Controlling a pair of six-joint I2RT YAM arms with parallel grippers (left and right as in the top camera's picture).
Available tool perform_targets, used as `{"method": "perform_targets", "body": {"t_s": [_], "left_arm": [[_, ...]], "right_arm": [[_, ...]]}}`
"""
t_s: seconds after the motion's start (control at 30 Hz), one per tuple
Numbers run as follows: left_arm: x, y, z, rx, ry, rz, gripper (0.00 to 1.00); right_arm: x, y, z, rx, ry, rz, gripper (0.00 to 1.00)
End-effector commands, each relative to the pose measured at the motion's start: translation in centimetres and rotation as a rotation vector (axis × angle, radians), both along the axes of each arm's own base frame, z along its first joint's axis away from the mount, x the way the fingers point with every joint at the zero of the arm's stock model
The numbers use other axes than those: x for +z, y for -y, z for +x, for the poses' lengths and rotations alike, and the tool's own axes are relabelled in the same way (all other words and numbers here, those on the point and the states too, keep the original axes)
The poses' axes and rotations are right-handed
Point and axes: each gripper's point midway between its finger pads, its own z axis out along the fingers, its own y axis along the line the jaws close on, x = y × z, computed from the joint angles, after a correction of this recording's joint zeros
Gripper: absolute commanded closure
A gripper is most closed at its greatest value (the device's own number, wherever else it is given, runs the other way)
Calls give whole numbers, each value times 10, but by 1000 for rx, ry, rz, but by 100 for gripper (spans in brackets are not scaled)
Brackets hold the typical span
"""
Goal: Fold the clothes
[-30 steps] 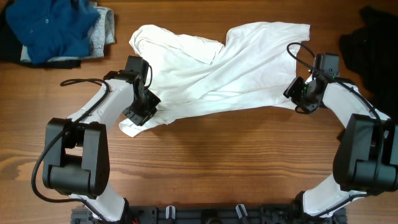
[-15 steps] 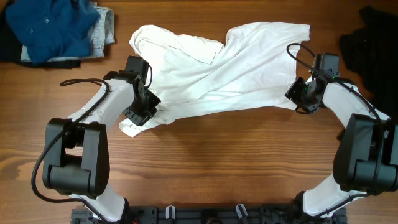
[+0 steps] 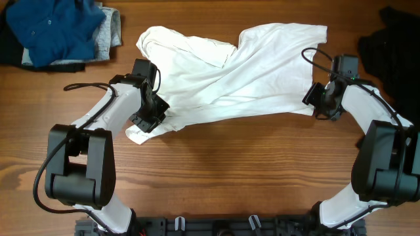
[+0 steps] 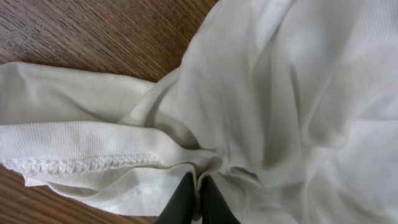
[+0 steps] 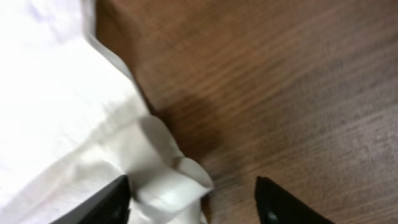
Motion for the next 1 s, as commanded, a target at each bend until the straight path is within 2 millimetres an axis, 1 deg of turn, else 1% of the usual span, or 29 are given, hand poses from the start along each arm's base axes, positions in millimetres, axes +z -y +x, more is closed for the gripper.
{"method": "perform_targets", "body": {"t_s": [0.0,0.13,0.23,0.37,0.4,0.5,0.6,0.7,0.83,0.9,0.97], "left_arm": [[7,-2,5,1,27,13,96],[7,-2,5,1,27,13,95],[7,-2,5,1,27,13,95],[7,-2,5,1,27,13,95],[7,-2,5,1,27,13,95],[7,-2,5,1,27,13,95],[7,-2,5,1,27,13,95],[7,-2,5,1,27,13,95],[7,-2,5,1,27,13,95],[7,-2,5,1,27,13,95],[7,-2,5,1,27,13,95]], "right_arm": [[7,-8,11,41,28,40,40],[7,-15,12,51,34,79,43],[4,-16,11,50,33,86,46],[-3,-16,10,49,19,91,46],[-4,-16,11,50,19,91,48],[-3,-16,14,51,33,88,52],[-3,-16,14,51,33,88,53],[-3,-17,14,48,33,94,58],[-4,-17,13,30,29,103,62],[-4,-17,13,29,28,103,66],[-4,-17,13,27,28,104,71]]}}
